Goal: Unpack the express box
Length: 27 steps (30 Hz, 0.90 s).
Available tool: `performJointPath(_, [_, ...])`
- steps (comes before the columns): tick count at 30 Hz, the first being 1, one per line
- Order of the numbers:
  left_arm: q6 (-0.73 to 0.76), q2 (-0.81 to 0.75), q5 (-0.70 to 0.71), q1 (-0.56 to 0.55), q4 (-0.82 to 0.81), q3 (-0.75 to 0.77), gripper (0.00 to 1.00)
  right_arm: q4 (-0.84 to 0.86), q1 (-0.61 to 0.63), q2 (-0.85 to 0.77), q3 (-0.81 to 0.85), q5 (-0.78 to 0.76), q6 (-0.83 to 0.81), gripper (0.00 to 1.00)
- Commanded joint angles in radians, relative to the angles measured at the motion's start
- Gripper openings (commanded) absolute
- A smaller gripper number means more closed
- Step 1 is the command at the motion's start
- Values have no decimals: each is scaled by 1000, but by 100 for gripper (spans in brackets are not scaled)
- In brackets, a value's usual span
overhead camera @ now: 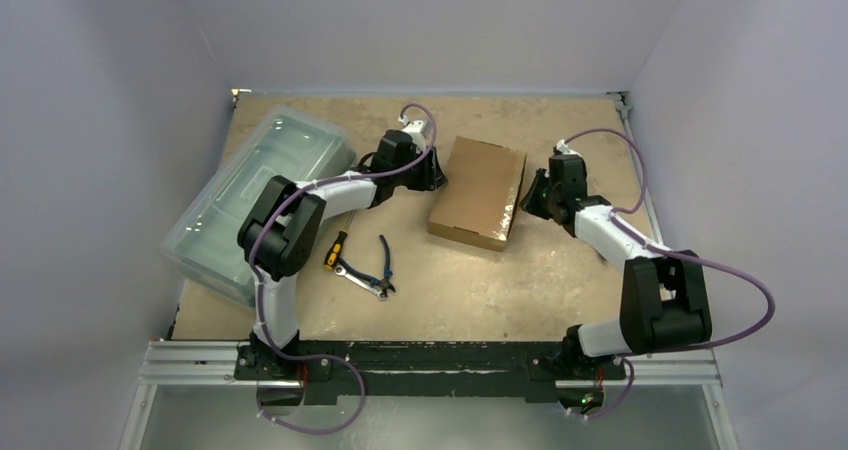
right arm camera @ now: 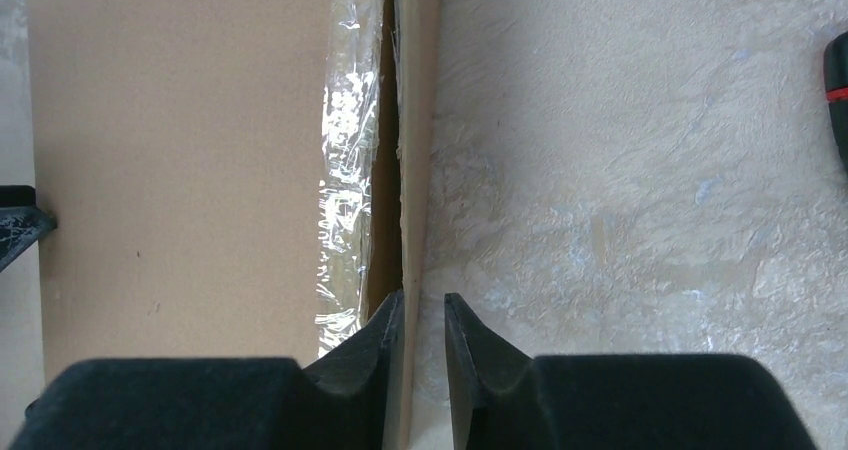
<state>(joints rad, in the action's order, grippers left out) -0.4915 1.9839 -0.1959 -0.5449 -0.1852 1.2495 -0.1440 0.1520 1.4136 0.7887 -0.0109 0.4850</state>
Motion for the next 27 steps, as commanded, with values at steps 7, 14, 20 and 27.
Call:
performJointPath(7, [-83,30,131,16,53,-20,35,-185,83,40,33,-117,143,30])
performJointPath(14, [-177,-6,242,-10,10,-88,33,-262,159,16,27,-159,225,32])
performJointPath(20, [40,-106,302,-62,74,-19,51,-166,169,-41,-32,-131,318,31])
performJointPath(27, [467,-478,191,-168,-151,-297,66,-160,168,3,16,-150,317,28])
